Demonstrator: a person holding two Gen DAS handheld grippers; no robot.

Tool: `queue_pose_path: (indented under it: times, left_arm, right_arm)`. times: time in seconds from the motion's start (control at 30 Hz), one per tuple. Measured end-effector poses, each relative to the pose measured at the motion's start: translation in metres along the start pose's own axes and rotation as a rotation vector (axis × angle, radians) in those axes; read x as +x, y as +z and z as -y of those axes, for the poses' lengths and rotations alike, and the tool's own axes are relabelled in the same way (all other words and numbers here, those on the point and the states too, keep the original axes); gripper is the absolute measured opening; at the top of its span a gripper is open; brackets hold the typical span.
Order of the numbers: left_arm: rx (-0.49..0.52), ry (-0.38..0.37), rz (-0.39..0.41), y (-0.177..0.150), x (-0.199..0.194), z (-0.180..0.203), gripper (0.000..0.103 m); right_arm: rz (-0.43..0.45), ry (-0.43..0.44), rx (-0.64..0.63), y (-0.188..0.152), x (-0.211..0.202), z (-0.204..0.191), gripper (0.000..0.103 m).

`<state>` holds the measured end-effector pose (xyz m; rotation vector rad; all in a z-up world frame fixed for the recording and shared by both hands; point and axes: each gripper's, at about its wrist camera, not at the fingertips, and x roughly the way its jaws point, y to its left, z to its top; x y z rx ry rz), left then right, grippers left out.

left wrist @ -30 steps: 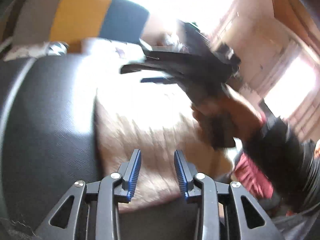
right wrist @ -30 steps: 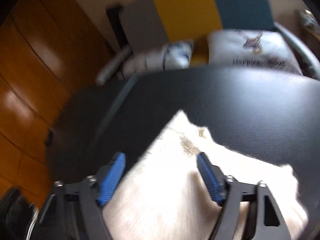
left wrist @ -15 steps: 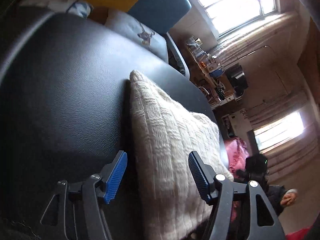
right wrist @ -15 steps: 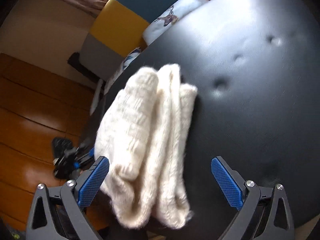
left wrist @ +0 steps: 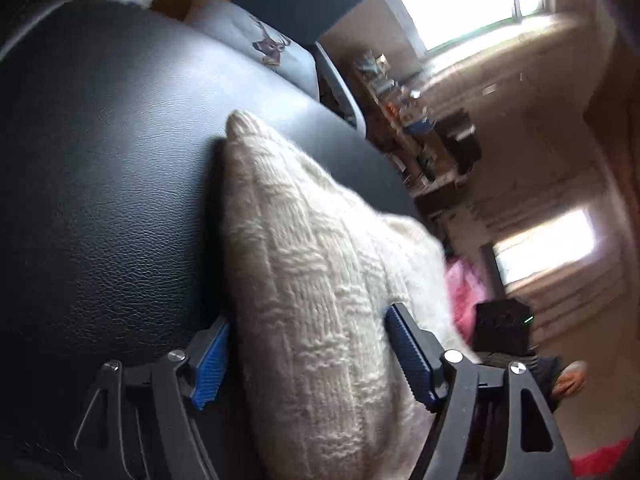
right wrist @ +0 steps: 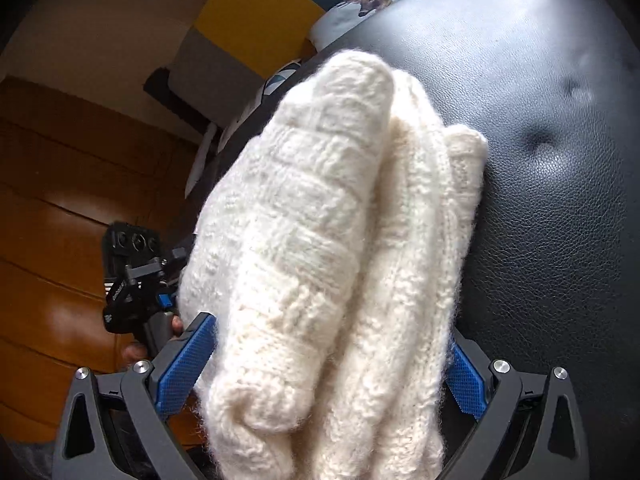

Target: Fold clothes

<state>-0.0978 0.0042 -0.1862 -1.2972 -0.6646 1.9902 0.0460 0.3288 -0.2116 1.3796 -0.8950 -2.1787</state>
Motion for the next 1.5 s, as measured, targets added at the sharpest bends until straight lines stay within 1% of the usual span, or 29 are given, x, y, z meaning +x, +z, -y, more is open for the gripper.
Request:
queue_pose_path:
  times: [0.1,0.13,0.3,0.37,0.4,0.43,0.47,0.5,0.53,0.63,0.7,0.8,0.87,0.93,1.1,1.13,1.23,1.27,1.37,1.43,1.5]
  left_arm:
    - [-0.011,-0.004,0.002,-0.001,-0.001,0.001,0.075]
    - [-0.016,-0.001,0.005,-0.002,0.0,0.001,0.075]
    - [-0.011,0.036,0.001,-0.002,0.004,0.009,0.076]
    - [0.006,0.051,-0.018,-0.002,0.008,0.014,0.076]
    - [0.009,0.043,-0.037,-0.002,0.01,0.015,0.076]
    - [-0.004,0.035,-0.046,-0.002,0.012,0.014,0.073]
    - [-0.009,0.041,-0.041,-0.003,0.013,0.014,0.069]
    - [-0.012,0.05,-0.035,-0.004,0.014,0.016,0.062]
    - [0.014,0.072,-0.025,-0.006,0.015,0.021,0.055]
    - [0.141,0.14,0.026,-0.016,0.013,0.051,0.044]
    - [0.152,0.11,0.051,-0.021,0.012,0.063,0.043]
    - [0.132,0.005,0.063,-0.018,0.014,0.074,0.042]
    - [0.169,-0.02,0.049,-0.014,0.026,0.094,0.042]
    - [0.211,-0.04,0.034,-0.01,0.035,0.113,0.042]
    - [0.335,-0.104,0.0,0.012,0.08,0.185,0.042]
    - [0.355,-0.114,-0.005,0.014,0.082,0.195,0.042]
    - [0.436,-0.142,-0.027,0.031,0.114,0.245,0.042]
    - [0.463,-0.149,-0.042,0.039,0.131,0.264,0.042]
    - [0.522,-0.123,-0.091,0.048,0.175,0.302,0.043]
    - [0.552,-0.087,-0.136,0.047,0.21,0.318,0.044]
    - [0.601,0.04,-0.21,0.033,0.261,0.317,0.044]
  right_arm:
    - [0.074,0.007,-0.011,-0.012,-0.008,0.001,0.103]
    - [0.078,-0.003,-0.034,-0.015,-0.009,-0.001,0.103]
    - [-0.007,-0.109,-0.192,-0.021,-0.005,-0.02,0.103]
    - [-0.039,-0.142,-0.233,-0.022,-0.005,-0.025,0.103]
    - [-0.044,-0.145,-0.211,-0.02,-0.007,-0.024,0.099]
    - [-0.037,-0.163,-0.194,-0.02,-0.01,-0.023,0.088]
    - [-0.024,-0.19,-0.188,-0.022,-0.013,-0.023,0.082]
    - [-0.012,-0.199,-0.184,-0.024,-0.016,-0.023,0.066]
    - [0.0,-0.19,-0.179,-0.027,-0.019,-0.023,0.06]
    - [0.053,-0.204,-0.175,-0.039,-0.028,-0.024,0.056]
    - [0.087,-0.211,-0.17,-0.045,-0.037,-0.023,0.054]
    - [0.134,-0.183,-0.138,-0.05,-0.06,-0.014,0.053]
    - [0.165,-0.169,-0.116,-0.052,-0.078,-0.006,0.053]
    - [0.201,-0.181,-0.102,-0.052,-0.098,0.002,0.052]
    - [0.309,-0.222,-0.072,-0.056,-0.164,0.02,0.051]
    - [0.335,-0.237,-0.068,-0.055,-0.179,0.024,0.051]
    - [0.41,-0.289,-0.055,-0.047,-0.214,0.031,0.051]
    - [0.433,-0.309,-0.047,-0.045,-0.227,0.036,0.051]
    - [0.489,-0.377,-0.012,-0.039,-0.26,0.055,0.051]
    - [0.488,-0.435,0.042,-0.035,-0.267,0.081,0.051]
    - [0.442,-0.505,0.112,-0.039,-0.264,0.112,0.051]
